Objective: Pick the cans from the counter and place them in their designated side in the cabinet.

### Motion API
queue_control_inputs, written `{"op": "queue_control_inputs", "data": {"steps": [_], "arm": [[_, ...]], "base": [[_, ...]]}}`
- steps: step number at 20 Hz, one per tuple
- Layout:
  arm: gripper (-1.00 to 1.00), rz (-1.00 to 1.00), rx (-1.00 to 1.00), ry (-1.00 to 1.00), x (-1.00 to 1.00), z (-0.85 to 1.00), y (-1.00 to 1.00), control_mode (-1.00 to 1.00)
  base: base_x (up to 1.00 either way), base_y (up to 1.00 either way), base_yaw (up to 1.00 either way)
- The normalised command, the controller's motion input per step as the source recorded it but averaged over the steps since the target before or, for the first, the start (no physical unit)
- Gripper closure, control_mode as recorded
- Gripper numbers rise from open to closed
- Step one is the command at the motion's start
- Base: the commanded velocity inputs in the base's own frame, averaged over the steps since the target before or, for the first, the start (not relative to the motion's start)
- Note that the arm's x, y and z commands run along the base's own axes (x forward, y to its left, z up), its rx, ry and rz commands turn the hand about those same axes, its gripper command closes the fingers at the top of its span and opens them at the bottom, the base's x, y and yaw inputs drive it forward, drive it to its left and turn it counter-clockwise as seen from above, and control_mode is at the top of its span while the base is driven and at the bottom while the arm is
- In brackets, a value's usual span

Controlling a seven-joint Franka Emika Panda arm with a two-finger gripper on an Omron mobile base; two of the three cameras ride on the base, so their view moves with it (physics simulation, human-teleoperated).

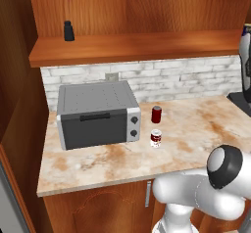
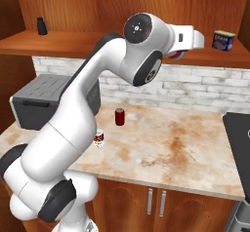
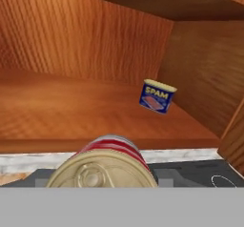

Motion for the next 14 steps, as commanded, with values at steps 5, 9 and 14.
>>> {"op": "queue_control_inputs", "data": {"steps": [5,9,14], "arm": [[1.0,0.0,0.0,0.0,0.2,-0.04,-0.05,-1.0],[1.0,0.0,0.0,0.0,0.2,-0.03,-0.06,-1.0],[1.0,0.0,0.0,0.0,0.24,-0.04,-0.02,-1.0]], "base": [[0.0,0.0,0.0],[0.0,0.0,0.0],[0.0,0.0,0.0]]}}
